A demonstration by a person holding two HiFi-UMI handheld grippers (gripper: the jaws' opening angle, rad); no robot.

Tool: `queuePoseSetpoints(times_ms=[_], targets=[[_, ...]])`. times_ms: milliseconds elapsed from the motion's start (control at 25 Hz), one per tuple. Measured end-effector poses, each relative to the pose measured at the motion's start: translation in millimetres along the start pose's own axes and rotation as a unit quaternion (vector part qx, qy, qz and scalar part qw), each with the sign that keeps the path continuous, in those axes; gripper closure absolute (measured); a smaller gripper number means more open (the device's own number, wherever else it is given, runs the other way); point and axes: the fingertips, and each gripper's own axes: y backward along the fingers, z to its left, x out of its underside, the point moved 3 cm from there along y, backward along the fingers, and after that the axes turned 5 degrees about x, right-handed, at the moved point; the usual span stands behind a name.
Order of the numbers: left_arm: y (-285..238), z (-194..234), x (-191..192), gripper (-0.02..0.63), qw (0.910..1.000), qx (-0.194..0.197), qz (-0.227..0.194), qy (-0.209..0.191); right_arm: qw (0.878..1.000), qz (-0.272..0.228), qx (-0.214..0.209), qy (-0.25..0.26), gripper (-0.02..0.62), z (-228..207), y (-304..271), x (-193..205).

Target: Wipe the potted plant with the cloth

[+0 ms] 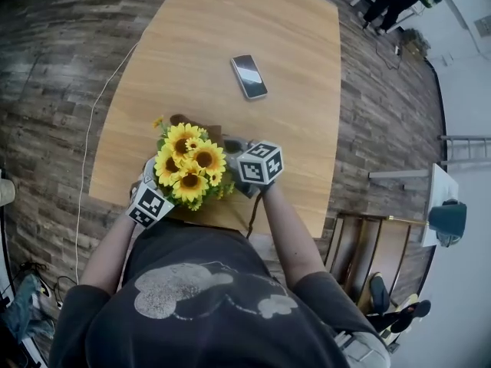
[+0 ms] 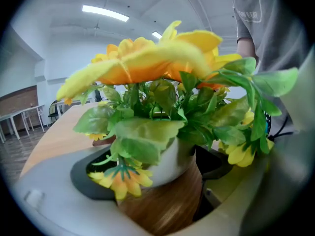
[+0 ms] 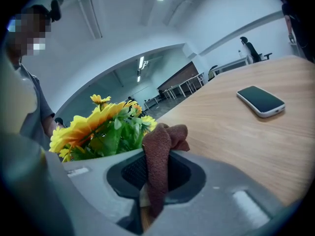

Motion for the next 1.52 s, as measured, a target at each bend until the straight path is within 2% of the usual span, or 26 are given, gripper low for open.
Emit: queuePoseSetpoints(times_ms=[280, 600, 760, 1000, 1200, 1400, 1520], targets=[[-3, 7, -1, 0.067, 0.9999, 0.011, 0.000, -0.001, 1.000, -0.007, 0.014, -0.027, 0.546, 3, 28, 26], [-7, 14, -4, 0.067, 0.9996, 0.029, -0.003, 0.000, 0.997, -0.009, 0.041, -0.061, 0.545, 30, 47, 62], [-5, 15, -4, 0.067, 0.9992, 0.038, -0.012, 0.006, 0.995, -0.017, 0.073, -0.072, 0.546, 44, 50, 76], [-2, 17, -3, 0.060, 0.9987, 0.046, -0.013, 0.019, 0.976, -0.074, 0.167, -0.122, 0.545, 44, 72, 83], [21, 25, -7, 0.038, 0.9965, 0.008, -0.044, 0.070, 0.955, -0.121, 0.227, -0.148, 0.545, 43, 94, 89], [41, 12, 3, 0.040, 0.9946, -0.003, -0.051, 0.091, 0.946, -0.142, 0.253, -0.141, 0.545, 53, 109, 94], [53, -4, 4, 0.066, 0.9895, 0.001, -0.074, 0.124, 0.944, -0.158, 0.257, -0.133, 0.545, 64, 117, 98]])
